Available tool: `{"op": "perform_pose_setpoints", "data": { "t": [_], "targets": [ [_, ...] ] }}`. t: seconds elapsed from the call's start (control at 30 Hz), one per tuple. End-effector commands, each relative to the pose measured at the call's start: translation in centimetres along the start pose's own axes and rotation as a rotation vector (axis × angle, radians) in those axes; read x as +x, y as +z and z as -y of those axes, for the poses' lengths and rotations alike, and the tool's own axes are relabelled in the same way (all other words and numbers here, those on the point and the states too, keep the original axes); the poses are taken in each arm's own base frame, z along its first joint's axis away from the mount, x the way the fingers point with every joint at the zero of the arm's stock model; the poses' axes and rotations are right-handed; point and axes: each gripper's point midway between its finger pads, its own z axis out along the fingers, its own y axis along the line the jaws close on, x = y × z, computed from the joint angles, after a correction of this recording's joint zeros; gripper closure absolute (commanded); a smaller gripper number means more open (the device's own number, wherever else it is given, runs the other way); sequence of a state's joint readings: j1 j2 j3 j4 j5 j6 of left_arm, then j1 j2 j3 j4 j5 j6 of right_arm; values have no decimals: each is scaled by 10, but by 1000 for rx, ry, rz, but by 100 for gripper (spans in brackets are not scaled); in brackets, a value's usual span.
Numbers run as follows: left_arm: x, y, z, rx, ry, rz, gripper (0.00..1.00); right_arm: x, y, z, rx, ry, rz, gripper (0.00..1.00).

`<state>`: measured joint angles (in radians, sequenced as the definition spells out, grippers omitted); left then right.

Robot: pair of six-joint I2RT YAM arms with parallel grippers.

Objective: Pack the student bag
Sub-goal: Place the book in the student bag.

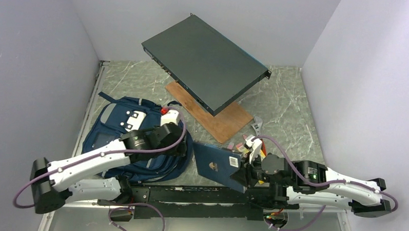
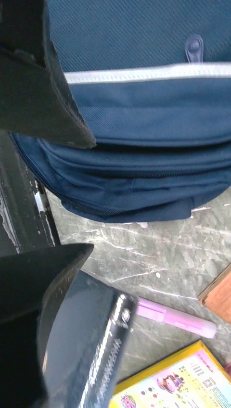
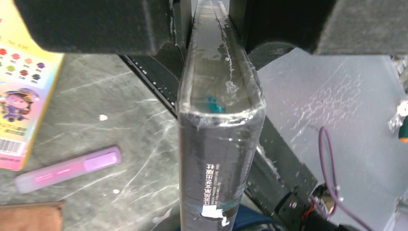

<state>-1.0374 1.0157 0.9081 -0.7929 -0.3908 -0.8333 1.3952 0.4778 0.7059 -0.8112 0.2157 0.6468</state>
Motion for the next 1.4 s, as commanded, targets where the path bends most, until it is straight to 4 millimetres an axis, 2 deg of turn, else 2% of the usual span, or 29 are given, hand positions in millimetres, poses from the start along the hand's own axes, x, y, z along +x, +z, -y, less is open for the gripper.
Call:
{"op": "perform_pose_setpoints", "data": {
  "t": [0.0, 0.1, 0.23, 0.37, 0.53, 0.63, 0.8, 0.83, 1.0, 1.1, 1.23, 1.37],
  "targets": [
    [-10, 17, 35, 102, -4, 35, 27, -60, -22, -11, -12, 73, 227, 100],
    [2, 31, 39, 125, -7, 36, 27, -60, -21, -14, -20, 60, 217, 100],
    [14, 41, 29, 72, 8, 11, 28, -59, -19, -16, -32, 65, 215, 100],
    [34, 54, 23, 29, 22, -46, 31, -56, -13, -14, -26, 64, 220, 100],
    [51, 63, 10, -31, 42, -68, 42, -59, -11, -16, -23, 57, 216, 100],
    [51, 61, -1, -75, 58, -61, 59, -58, -8, -17, -19, 60, 211, 100],
    [22, 36, -10, -107, 89, 21, 88, -59, -3, -26, -50, 101, 202, 100],
    [13, 28, -12, -106, 90, 50, 98, -62, -2, -31, -67, 128, 209, 100],
    [-34, -25, -19, -70, 72, 198, 100, -82, -1, -73, -232, 291, 223, 100],
    [-50, -50, -18, 6, 65, 268, 100, -96, 0, -94, -314, 395, 241, 100],
    [-57, -73, -17, 100, 45, 314, 100, -110, -1, -114, -395, 418, 243, 100],
    [-51, -79, -20, 130, 19, 302, 100, -112, 6, -116, -372, 399, 218, 100]
  ]
}}
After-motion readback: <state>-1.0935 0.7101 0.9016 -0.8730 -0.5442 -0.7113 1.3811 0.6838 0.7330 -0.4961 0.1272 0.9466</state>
